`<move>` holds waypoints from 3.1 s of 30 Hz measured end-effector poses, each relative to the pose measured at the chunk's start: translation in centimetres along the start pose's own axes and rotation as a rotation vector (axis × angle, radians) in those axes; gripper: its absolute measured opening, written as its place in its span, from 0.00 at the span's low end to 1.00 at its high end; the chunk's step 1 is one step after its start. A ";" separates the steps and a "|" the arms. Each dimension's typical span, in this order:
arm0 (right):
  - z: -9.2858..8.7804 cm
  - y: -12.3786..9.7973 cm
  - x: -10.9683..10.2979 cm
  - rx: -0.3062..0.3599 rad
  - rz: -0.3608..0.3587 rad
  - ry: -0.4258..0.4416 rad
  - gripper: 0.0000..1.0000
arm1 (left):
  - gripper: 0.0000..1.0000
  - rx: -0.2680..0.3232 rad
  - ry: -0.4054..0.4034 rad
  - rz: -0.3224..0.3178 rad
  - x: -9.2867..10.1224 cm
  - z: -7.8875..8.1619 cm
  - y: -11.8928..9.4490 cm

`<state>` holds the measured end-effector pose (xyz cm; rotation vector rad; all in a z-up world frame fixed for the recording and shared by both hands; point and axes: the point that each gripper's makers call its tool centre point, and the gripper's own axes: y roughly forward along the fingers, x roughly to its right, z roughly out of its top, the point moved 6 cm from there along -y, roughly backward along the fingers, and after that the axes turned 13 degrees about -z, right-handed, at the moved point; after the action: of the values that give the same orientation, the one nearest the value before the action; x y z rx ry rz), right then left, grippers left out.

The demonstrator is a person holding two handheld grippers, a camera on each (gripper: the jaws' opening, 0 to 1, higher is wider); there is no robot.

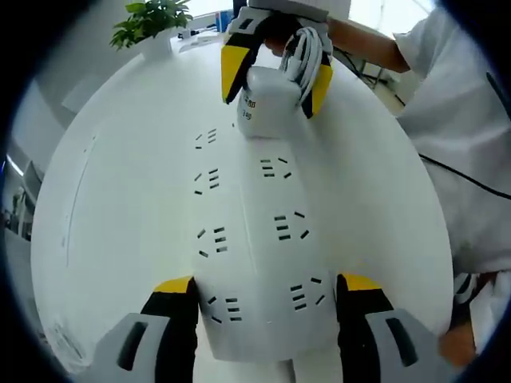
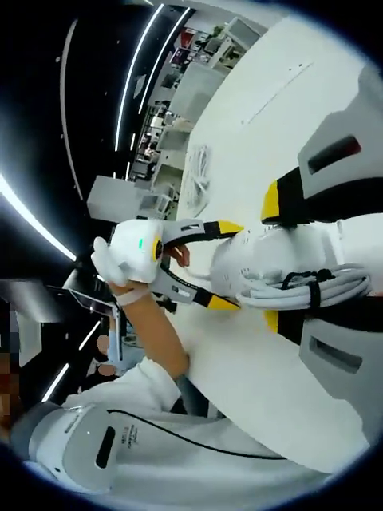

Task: Straighten the power strip on the desk, plug the charger into it

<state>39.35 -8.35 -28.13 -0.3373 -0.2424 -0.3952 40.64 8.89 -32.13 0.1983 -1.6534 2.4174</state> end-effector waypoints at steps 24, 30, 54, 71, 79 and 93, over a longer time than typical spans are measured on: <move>-0.1 -0.6 -1.1 -0.032 -0.048 0.069 0.30 | 0.71 0.014 0.029 -0.010 -0.6 0.1 -0.1; -0.1 -0.6 -1.2 -0.034 -0.059 0.077 0.30 | 0.71 0.015 0.031 -0.011 -0.5 0.1 -0.1; 0.1 -0.8 -2.4 -0.054 -0.093 0.079 0.31 | 0.70 0.020 0.038 -0.013 -0.5 0.1 -0.1; 0.0 -0.9 -2.5 -0.126 -0.153 0.048 0.54 | 0.70 0.022 0.030 -0.010 -0.4 0.1 0.0; 0.1 -2.5 -2.0 -0.178 -0.248 0.153 0.78 | 0.70 0.015 0.029 -0.009 -0.3 0.2 0.0; 0.0 -6.9 -2.2 -0.199 -0.359 0.246 0.97 | 0.71 0.019 0.009 0.000 -0.2 0.3 0.0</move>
<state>34.53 -13.64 -26.92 -0.4377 -0.0203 -0.8124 40.79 8.62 -32.09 0.1909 -1.6267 2.4317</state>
